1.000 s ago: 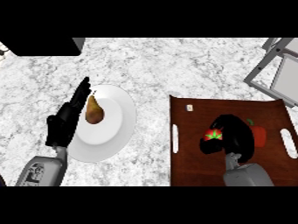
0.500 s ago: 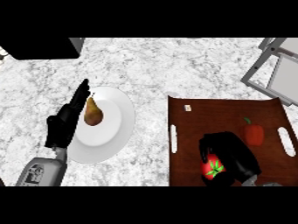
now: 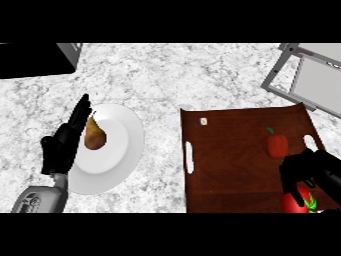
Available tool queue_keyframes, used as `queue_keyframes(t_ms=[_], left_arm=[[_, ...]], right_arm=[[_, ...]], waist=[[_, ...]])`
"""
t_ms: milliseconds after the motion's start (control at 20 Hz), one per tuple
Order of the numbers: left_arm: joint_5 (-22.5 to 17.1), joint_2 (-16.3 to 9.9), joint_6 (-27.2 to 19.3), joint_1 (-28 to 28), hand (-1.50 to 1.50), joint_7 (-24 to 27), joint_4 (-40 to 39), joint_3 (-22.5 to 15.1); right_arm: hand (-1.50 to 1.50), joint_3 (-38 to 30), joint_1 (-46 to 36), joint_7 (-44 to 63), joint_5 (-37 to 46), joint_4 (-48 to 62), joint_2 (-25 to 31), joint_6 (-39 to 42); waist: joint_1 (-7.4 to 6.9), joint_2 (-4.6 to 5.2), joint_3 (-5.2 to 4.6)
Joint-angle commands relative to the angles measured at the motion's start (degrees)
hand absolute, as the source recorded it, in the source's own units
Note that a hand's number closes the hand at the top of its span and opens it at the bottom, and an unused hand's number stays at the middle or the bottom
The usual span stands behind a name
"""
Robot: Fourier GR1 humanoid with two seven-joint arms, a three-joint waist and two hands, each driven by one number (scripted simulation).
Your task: Pick the tomato from the tray and place it in the tiered shelf
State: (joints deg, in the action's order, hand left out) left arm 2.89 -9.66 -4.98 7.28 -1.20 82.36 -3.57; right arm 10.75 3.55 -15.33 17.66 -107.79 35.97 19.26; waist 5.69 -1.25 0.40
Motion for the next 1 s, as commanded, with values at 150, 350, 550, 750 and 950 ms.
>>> queue_keyframes(t_ms=[150,350,550,750,950], left_arm=[[-0.3,0.0,0.1,-1.4,0.00,1.0,0.8,0.2],[-0.1,0.0,0.8,-1.1,0.00,1.1,1.6,-0.5],[0.1,0.3,1.5,1.2,0.00,0.5,0.8,-1.2],[0.8,1.4,2.0,3.4,0.00,0.0,-0.2,-2.4],[1.6,1.6,1.7,5.0,0.00,-2.1,0.4,-2.8]], right_arm=[[1.50,-24.9,1.8,-16.9,-18.5,5.7,13.0,8.0],[1.50,-39.0,1.7,-23.3,-27.9,17.9,19.8,15.6],[1.50,-48.5,-1.0,-23.0,-36.1,29.9,28.4,22.8],[1.50,-51.4,-1.5,-27.1,-34.7,41.4,33.3,26.3],[1.50,-46.7,-8.7,-24.8,-35.3,49.8,37.6,25.3]], waist=[[0.68,0.33,-0.12],[-1.43,0.76,-0.22],[-3.79,1.15,-0.36],[-5.06,1.34,-0.32],[-7.16,1.74,-0.28]])
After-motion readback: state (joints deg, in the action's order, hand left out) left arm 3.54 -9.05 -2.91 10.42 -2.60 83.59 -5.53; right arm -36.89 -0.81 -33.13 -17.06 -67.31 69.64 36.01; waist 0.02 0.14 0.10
